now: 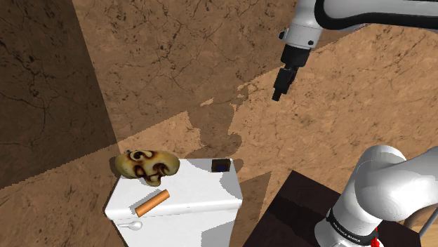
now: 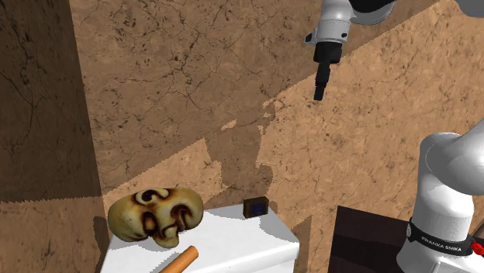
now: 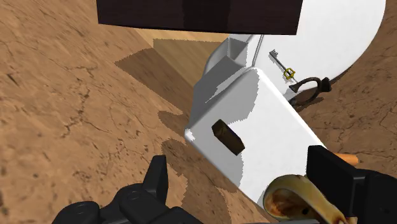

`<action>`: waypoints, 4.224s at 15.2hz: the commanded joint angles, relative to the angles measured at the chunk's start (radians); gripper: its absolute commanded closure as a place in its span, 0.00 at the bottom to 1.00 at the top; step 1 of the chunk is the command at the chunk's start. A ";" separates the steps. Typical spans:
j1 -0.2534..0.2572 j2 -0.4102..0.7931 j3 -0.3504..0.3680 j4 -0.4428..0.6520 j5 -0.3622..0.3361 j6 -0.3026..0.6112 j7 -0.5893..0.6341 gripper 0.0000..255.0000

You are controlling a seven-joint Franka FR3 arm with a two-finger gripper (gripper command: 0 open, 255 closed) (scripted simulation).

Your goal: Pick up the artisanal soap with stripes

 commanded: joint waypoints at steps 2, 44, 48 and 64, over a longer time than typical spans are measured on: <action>0.008 0.015 -0.001 -0.019 -0.003 0.031 -0.018 0.00; 0.186 0.906 0.029 -0.127 -0.086 0.946 -0.451 1.00; 0.186 0.906 0.029 -0.127 -0.086 0.946 -0.452 1.00; 0.189 0.746 0.031 -0.083 -0.079 0.741 -0.461 1.00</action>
